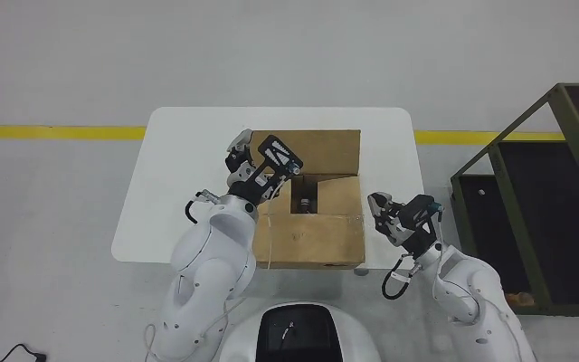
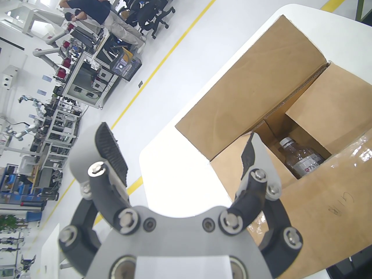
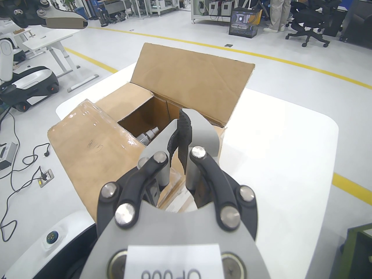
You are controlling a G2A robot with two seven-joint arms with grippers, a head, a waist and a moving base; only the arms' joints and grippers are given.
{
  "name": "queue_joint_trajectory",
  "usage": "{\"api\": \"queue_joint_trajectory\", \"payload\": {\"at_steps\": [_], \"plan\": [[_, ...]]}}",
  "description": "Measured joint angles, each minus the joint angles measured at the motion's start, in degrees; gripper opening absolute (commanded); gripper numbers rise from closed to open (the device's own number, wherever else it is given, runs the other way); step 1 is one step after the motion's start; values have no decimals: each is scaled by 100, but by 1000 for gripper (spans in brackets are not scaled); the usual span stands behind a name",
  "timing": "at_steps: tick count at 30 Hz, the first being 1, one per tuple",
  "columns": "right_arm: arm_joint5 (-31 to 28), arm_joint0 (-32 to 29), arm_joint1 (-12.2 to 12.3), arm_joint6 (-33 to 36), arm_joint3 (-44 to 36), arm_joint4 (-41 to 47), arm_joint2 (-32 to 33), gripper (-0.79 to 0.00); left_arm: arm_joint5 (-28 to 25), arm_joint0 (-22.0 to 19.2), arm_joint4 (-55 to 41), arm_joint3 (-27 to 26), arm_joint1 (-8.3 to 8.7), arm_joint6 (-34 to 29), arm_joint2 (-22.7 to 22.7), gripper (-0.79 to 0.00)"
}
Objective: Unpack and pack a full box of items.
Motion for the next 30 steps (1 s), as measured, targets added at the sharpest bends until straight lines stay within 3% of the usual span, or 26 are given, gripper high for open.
{"api": "queue_joint_trajectory", "payload": {"at_steps": [9,14,18,30], "plan": [[-271,53,63,731,-36,817,61,-785,72,73,22,27,16,175,-84,0],[-645,237,127,1587,32,1617,14,-785,36,116,-20,41,50,372,-326,0],[-607,440,168,2207,52,1912,-64,-785,-1,126,-92,65,73,473,-490,0],[-445,450,173,2230,117,2129,-105,-785,-17,210,-264,34,131,662,-803,0]]}}
